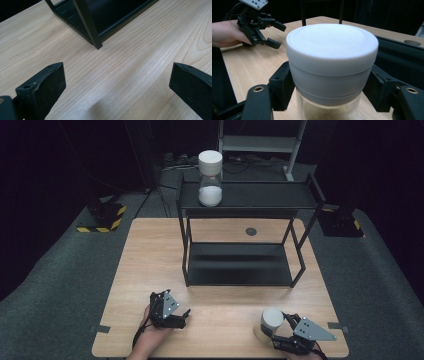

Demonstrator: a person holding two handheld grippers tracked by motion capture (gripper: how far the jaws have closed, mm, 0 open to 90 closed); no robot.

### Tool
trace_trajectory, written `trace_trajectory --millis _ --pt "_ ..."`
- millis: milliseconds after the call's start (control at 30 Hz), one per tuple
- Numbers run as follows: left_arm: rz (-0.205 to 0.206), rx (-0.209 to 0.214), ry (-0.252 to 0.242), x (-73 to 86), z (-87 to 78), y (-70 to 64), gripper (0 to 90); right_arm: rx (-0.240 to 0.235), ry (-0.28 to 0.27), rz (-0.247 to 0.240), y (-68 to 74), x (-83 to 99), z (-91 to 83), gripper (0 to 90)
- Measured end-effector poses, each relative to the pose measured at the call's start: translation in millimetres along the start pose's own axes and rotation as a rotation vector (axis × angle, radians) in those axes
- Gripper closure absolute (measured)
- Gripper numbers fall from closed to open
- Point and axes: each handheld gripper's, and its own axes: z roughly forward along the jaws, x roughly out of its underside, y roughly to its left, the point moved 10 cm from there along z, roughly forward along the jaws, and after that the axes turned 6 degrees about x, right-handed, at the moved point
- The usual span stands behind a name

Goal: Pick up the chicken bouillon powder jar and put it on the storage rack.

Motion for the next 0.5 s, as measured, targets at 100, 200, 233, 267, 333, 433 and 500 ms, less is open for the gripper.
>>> trace_trajectory --millis 100,200,233,267,333,433,500 --pt "0.0 -0.001 0.0 0.0 0.0 0.0 1.0 -0.004 -0.003 0.0 -0.2 0.9 0.2 33.3" --pt "0.0 -0.001 0.0 0.0 0.0 0.0 0.9 -0.005 -0.004 -0.003 -0.4 1.1 0.2 33.5" --pt "0.0 0.0 0.0 0.0 0.0 0.0 0.9 -0.006 -0.004 -0.002 -0.5 1.3 0.3 33.6" --pt "0.0 -0.001 0.0 0.0 0.0 0.0 1.0 -0.006 -0.005 -0.004 -0.5 1.3 0.3 33.7" --pt "0.0 0.0 0.0 0.0 0.0 0.0 1.0 -0.006 -0.005 -0.006 -0.5 1.3 0.3 33.7" --pt "0.0 -0.002 -0.001 0.1 -0.1 -0.1 1.0 -0.009 -0.008 -0.002 -1.1 2.2 0.4 33.7" --pt "0.002 -0.001 0.0 0.1 -0.2 0.0 1.0 -0.01 -0.01 -0.004 -1.2 2.5 0.4 33.8"
